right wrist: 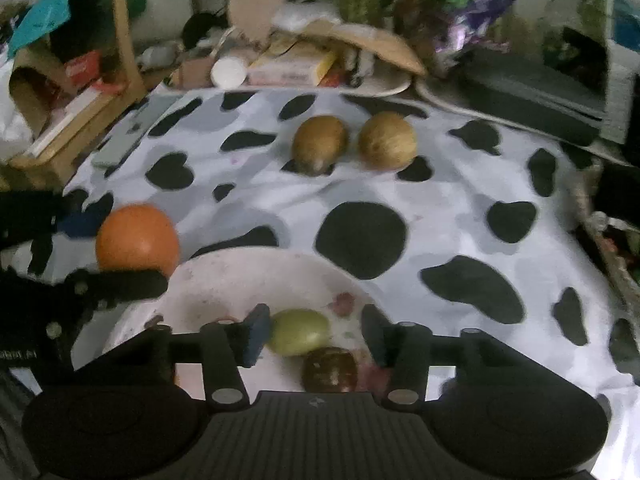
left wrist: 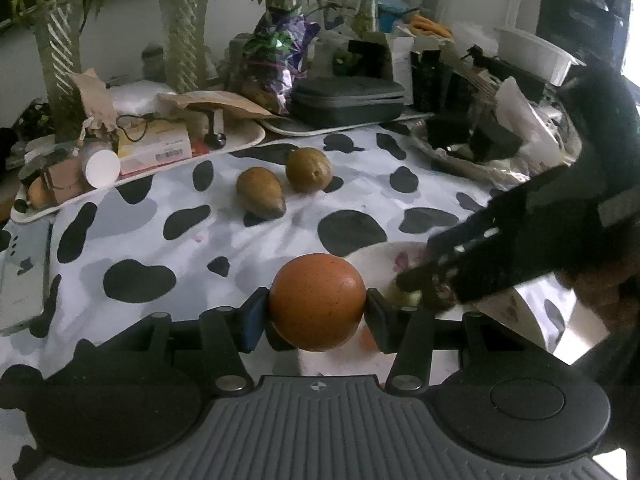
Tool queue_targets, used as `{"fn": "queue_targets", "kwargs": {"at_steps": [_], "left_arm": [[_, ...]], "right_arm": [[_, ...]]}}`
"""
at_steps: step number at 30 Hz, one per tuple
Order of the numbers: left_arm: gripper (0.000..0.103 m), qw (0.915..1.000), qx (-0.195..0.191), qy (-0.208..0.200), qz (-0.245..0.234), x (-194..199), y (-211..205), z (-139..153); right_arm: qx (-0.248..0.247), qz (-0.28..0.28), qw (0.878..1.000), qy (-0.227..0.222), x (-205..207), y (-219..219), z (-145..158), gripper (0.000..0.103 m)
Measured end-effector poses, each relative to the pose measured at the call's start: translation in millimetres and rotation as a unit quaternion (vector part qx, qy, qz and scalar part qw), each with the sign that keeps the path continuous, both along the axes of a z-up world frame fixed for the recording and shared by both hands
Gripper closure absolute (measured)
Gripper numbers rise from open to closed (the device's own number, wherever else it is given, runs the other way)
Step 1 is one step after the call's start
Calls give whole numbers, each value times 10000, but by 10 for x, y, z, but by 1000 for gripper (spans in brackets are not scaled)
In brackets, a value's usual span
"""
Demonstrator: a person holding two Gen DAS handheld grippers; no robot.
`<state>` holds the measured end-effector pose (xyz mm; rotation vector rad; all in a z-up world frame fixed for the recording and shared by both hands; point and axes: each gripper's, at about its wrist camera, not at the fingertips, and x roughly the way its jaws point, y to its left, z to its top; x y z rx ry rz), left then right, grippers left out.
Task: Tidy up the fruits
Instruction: 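Carry the orange and green lime onto the floral plate and open both tools, then withdraw both open tools from the plate toward the two remaining mangoes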
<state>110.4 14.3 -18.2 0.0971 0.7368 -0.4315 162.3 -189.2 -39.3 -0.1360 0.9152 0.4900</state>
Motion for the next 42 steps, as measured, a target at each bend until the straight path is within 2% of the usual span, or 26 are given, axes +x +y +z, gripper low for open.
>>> {"fn": "queue_targets", "kwargs": {"at_steps": [18, 27, 33, 39, 42], "left_arm": [[54, 9968, 208, 96, -772, -268, -618, -109], [53, 9931, 567, 465, -915, -181, -832, -318], [52, 9928, 659, 390, -924, -188, -866, -334], [37, 9916, 862, 290, -922, -198, -903, -333], [36, 9927, 756, 295, -892, -199, -864, -304]], "right_arm": [[25, -737, 9967, -343, -358, -586, 113, 18], [95, -947, 9949, -321, -385, -827, 105, 17], [154, -955, 9948, -331, -378, -855, 125, 16], [141, -917, 9951, -356, -389, -836, 134, 15], [163, -937, 9948, -350, -384, -831, 140, 15]]}}
